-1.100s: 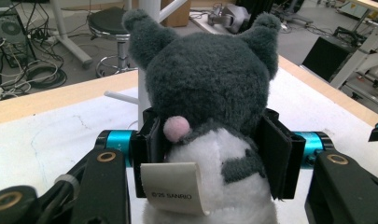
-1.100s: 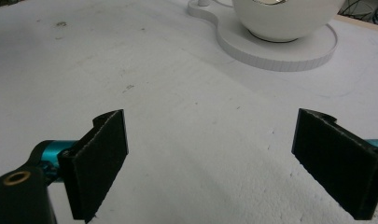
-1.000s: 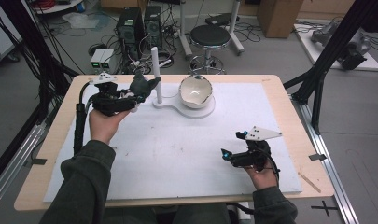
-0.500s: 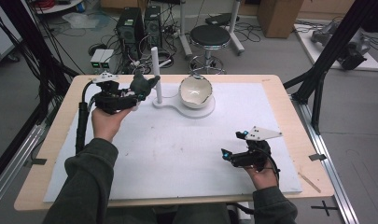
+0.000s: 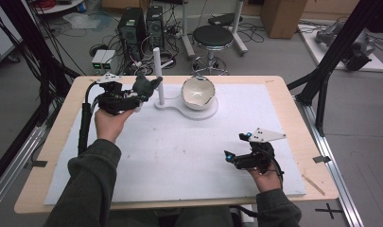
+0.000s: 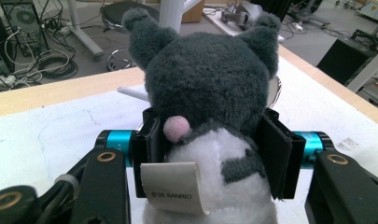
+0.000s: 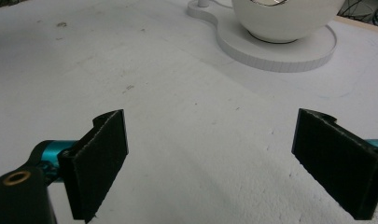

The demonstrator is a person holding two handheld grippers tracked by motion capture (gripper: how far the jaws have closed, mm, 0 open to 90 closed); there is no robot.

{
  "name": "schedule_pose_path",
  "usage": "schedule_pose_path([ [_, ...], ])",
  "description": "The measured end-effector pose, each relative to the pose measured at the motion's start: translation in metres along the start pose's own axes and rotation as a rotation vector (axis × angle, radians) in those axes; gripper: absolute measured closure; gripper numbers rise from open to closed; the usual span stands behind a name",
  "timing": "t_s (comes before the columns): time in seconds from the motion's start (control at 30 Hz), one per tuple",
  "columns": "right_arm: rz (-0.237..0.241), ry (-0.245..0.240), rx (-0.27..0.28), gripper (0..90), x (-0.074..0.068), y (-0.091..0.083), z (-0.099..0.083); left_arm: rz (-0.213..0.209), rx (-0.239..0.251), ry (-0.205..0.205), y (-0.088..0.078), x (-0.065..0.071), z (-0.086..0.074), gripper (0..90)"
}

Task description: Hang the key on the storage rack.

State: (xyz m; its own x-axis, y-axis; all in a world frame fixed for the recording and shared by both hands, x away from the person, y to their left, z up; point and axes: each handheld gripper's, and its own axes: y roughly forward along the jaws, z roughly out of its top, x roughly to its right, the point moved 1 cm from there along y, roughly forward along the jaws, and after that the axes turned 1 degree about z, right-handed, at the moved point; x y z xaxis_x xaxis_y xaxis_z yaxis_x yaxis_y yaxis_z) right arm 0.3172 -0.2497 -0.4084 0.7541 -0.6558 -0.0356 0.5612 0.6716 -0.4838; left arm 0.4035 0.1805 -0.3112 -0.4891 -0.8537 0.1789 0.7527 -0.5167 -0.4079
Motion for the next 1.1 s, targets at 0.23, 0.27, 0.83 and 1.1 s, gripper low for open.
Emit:
schedule_pose_path([
  [0.23, -0.001, -0.004, 0.002, 9.7, 0.0, 0.0, 0.0, 0.004, -0.016, 0.014, 0.002, 0.0, -0.001, 47.1],
  [0.27, -0.001, -0.004, 0.002, 9.7, 0.001, 0.0, 0.0, 0.006, -0.014, 0.012, 0.003, 0.001, -0.001, 47.1],
  [0.83, -0.002, 0.0, 0.001, 9.7, 0.0, -0.001, 0.0, 0.027, -0.045, 0.011, 0.008, -0.004, -0.01, 47.1],
  [1.1, -0.003, 0.002, 0.001, 9.7, 0.0, -0.001, 0.0, 0.038, -0.056, 0.003, 0.011, -0.006, -0.014, 47.0],
])
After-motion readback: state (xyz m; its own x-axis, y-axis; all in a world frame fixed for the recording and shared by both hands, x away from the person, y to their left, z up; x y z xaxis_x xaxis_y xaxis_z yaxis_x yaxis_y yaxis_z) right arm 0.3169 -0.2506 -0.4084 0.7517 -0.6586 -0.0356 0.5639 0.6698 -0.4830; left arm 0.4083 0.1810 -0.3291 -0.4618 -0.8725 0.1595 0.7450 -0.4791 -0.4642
